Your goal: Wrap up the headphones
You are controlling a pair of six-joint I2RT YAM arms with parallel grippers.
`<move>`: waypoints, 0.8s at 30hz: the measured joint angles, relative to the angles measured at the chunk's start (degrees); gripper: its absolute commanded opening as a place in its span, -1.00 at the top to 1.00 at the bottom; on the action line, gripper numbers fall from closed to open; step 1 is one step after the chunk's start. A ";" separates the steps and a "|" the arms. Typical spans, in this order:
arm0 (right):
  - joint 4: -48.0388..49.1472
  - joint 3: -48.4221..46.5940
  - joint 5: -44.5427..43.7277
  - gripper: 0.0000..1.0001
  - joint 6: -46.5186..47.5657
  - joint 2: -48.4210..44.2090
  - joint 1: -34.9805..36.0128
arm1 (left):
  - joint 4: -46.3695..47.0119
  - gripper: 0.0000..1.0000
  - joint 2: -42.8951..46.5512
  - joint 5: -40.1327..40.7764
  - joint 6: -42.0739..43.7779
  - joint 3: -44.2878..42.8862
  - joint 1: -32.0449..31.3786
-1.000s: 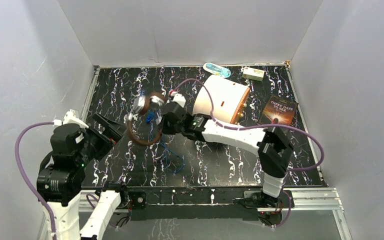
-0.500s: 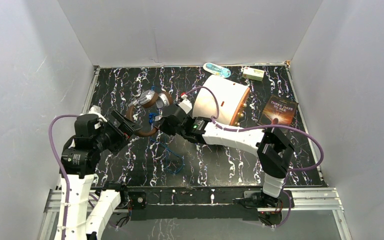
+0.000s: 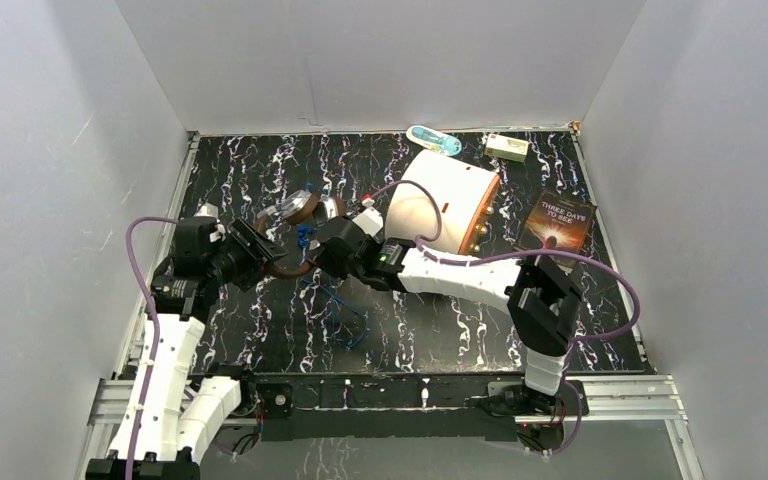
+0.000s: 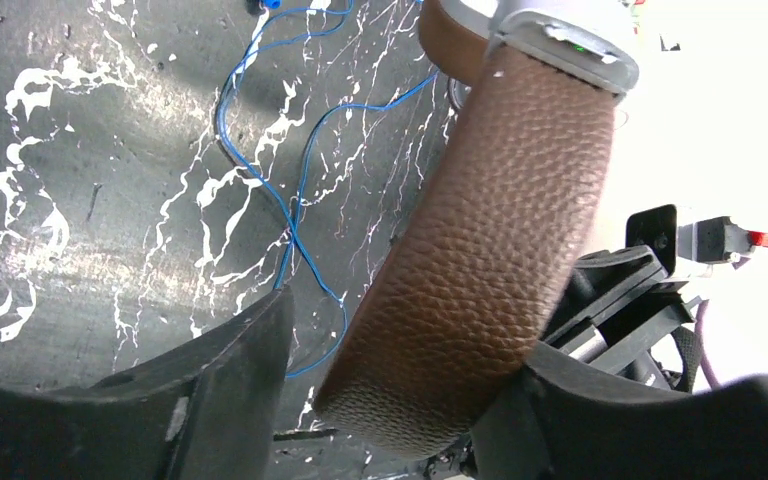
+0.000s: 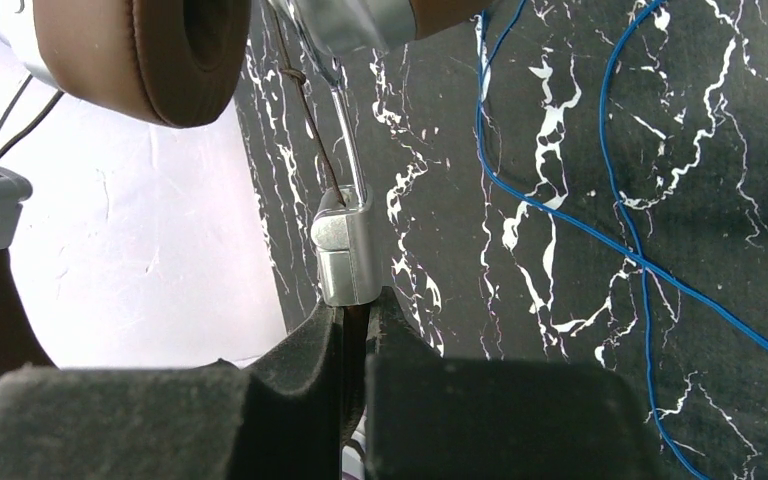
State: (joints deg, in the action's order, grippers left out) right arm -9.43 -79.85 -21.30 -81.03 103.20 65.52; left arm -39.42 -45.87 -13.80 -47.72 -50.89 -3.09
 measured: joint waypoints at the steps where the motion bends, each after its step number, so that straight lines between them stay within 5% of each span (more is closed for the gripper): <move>1: -0.59 -0.46 -0.52 1.00 -0.59 0.37 0.26 | 0.50 -0.11 0.44 0.17 0.13 0.39 0.00; 4: -1.38 -1.11 -1.55 1.00 -2.01 1.03 0.94 | 2.03 -0.21 2.40 0.39 0.17 1.99 0.00; 8: -2.73 -2.16 -1.70 1.00 -3.80 1.81 1.40 | 4.33 -0.11 3.74 -0.37 0.17 4.07 0.00; 13: -4.02 -3.41 -1.49 0.99 -5.25 2.78 1.46 | 6.78 0.71 4.35 -1.77 0.42 6.95 0.00; 15: -4.17 -4.17 -1.11 0.71 -5.42 3.04 1.36 | 6.54 1.00 4.52 -1.53 1.53 7.06 0.07; 19: -3.45 -3.69 0.98 -0.18 -1.36 2.84 1.01 | 5.55 1.00 4.42 -1.18 2.91 6.05 0.15; 24: 0.63 4.37 9.31 -0.52 16.83 -3.21 -0.04 | -0.22 1.00 3.78 -0.90 6.27 0.33 0.11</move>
State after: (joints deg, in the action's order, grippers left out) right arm -8.80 -75.48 -11.99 -64.20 99.98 65.47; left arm -39.64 -42.09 -14.70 -41.45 -50.57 -2.98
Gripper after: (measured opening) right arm 0.711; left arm 0.330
